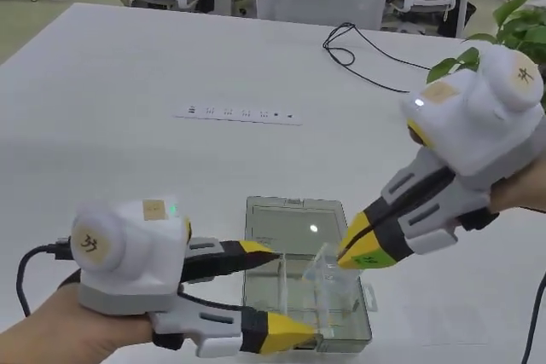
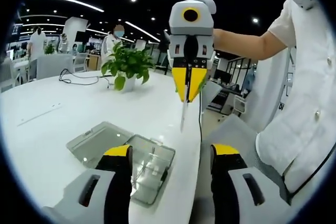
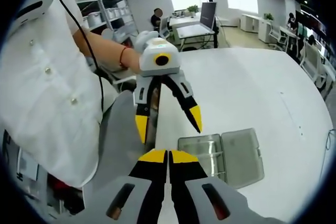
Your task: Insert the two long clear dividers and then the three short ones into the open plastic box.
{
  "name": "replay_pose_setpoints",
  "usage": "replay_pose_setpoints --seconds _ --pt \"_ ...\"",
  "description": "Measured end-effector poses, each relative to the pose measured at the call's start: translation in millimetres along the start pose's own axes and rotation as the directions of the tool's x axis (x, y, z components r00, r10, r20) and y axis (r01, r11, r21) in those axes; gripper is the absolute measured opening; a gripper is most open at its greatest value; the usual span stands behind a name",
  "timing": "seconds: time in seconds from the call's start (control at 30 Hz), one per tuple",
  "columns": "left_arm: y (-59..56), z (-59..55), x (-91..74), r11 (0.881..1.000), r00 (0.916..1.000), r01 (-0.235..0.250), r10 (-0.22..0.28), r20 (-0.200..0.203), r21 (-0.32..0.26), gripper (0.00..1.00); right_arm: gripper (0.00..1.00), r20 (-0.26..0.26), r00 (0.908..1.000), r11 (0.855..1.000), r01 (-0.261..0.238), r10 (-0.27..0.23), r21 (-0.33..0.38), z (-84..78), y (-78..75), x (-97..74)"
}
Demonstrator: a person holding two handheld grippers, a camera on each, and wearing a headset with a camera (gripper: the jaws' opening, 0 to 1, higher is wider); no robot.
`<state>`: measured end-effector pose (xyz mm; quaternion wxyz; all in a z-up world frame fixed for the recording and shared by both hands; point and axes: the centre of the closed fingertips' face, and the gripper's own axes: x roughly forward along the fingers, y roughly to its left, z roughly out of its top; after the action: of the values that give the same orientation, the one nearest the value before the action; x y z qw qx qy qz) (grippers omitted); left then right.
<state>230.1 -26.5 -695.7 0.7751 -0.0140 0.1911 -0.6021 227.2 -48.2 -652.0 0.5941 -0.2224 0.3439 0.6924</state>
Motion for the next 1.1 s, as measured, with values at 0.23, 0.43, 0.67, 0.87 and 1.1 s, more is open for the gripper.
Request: replay_pose_setpoints --seconds 0.23,0.43,0.67,0.87,1.1 --pt "10.4 -5.8 -7.0 0.999 0.9994 -0.033 0.034 -0.009 0.013 0.72 0.03 -0.001 0.9997 1.000 0.023 -0.023 -0.005 4.0 -9.8 10.3" --pt "19.0 -15.5 -11.4 0.998 0.9978 -0.056 0.057 -0.036 0.031 0.83 0.03 0.002 0.9990 0.999 0.045 -0.045 -0.004 6.8 -18.0 19.8" --pt "25.8 -28.6 -16.0 0.996 0.9948 -0.071 0.075 -0.069 0.049 0.92 0.03 -0.004 0.9968 0.997 0.079 -0.079 -0.007 0.9 -37.2 38.0" --pt "31.7 -39.3 -18.6 0.995 0.9908 -0.082 0.088 -0.102 0.063 0.99 0.03 -0.003 0.9946 0.995 0.104 -0.104 0.003 -6.0 -54.2 57.2" --pt "36.0 -44.3 -20.9 0.995 0.9903 -0.088 0.093 -0.103 0.052 1.00 0.03 -0.008 0.9920 0.992 0.126 -0.126 -0.001 -14.1 -65.4 77.3"
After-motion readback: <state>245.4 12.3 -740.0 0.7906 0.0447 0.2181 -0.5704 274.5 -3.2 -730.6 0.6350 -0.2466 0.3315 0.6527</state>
